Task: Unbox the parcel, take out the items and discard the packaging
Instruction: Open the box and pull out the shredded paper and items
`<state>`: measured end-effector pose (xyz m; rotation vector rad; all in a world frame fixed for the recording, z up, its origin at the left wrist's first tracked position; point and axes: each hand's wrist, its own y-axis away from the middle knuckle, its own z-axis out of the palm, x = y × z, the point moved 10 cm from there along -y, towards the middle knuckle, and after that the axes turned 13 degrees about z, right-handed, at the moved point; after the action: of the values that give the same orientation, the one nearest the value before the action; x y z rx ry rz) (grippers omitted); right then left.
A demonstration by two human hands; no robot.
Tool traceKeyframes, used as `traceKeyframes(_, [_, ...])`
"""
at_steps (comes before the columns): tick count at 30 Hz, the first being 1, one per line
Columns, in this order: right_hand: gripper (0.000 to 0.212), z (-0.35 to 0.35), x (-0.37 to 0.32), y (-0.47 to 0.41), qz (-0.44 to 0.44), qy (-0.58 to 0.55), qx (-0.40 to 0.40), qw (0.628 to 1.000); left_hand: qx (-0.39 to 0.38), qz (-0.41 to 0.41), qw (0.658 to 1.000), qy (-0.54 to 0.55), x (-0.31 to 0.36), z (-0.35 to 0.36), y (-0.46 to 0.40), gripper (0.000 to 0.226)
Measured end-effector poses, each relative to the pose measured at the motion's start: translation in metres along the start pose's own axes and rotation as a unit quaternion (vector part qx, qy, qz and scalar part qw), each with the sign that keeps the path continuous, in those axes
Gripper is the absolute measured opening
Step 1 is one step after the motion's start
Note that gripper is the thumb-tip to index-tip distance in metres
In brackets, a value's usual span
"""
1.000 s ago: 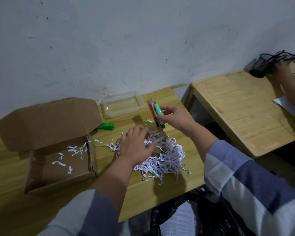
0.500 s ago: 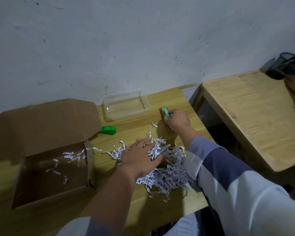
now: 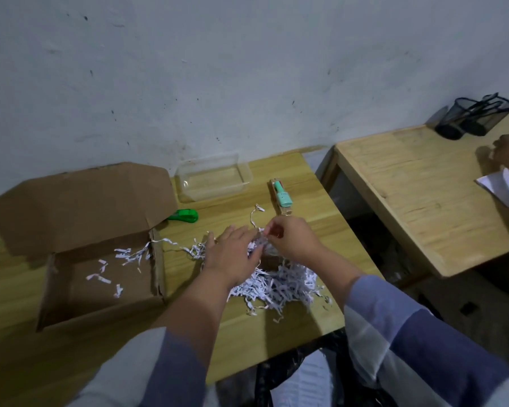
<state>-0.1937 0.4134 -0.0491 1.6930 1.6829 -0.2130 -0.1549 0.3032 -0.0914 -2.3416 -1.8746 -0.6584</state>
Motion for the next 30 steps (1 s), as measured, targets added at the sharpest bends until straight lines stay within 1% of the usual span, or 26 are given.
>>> traceKeyframes(1, [0.008,0.007,-0.001,0.007,-0.016,0.020,-0.016,1.000,0.007,0.003,1.000,-0.010,0.001,-0.001,0.005,0.052])
traceKeyframes(3, [0.007,0.020,0.001,0.017,-0.038,0.066,-0.037,0.996,-0.003,-0.002,1.000,-0.014,-0.002,0.004,0.017,0.049])
traceKeyframes(5, [0.011,0.023,0.003,0.019,-0.046,0.103,-0.031,0.993,-0.017,-0.020,1.000,-0.010,-0.010,0.011,0.027,0.051])
traceKeyframes(8, [0.026,0.028,0.004,0.020,-0.050,0.169,-0.029,0.984,-0.017,-0.034,0.999,-0.003,-0.021,0.015,0.038,0.055])
traceKeyframes(10, [0.035,0.034,0.008,0.018,-0.032,0.200,-0.040,0.979,-0.017,-0.042,0.999,0.003,-0.025,0.014,0.042,0.054])
traceKeyframes(12, [0.037,0.037,0.009,0.017,-0.019,0.218,-0.044,0.975,-0.026,-0.045,0.999,0.006,-0.027,0.016,0.044,0.052])
traceKeyframes(15, [0.039,0.030,-0.005,0.018,-0.054,0.271,-0.006,0.961,-0.038,-0.042,0.998,0.006,-0.028,0.020,0.045,0.051])
traceKeyframes(17, [0.042,0.023,-0.015,0.019,-0.076,0.281,0.013,0.957,-0.046,-0.041,0.998,0.002,-0.028,0.022,0.044,0.051])
traceKeyframes(19, [0.041,0.015,-0.020,0.022,-0.079,0.283,0.020,0.956,-0.054,-0.041,0.998,-0.005,-0.027,0.023,0.044,0.051])
traceKeyframes(23, [0.038,-0.008,-0.026,0.028,-0.097,0.324,0.059,0.939,-0.062,-0.038,0.997,-0.008,-0.023,0.023,0.042,0.052])
traceKeyframes(25, [0.038,-0.018,-0.022,0.027,-0.078,0.296,0.051,0.951,-0.058,-0.031,0.998,0.002,-0.020,0.023,0.041,0.052])
traceKeyframes(27, [0.042,-0.025,-0.011,0.023,-0.028,0.217,0.019,0.976,-0.056,-0.022,0.998,0.012,-0.017,0.024,0.039,0.053])
traceKeyframes(29, [0.044,-0.028,0.001,0.020,0.020,0.081,-0.025,0.996,-0.057,-0.011,0.998,0.019,-0.011,0.027,0.035,0.055])
traceKeyframes(30, [0.043,-0.029,0.006,0.019,0.044,-0.005,-0.052,0.998,-0.055,-0.006,0.998,0.021,-0.008,0.028,0.033,0.055])
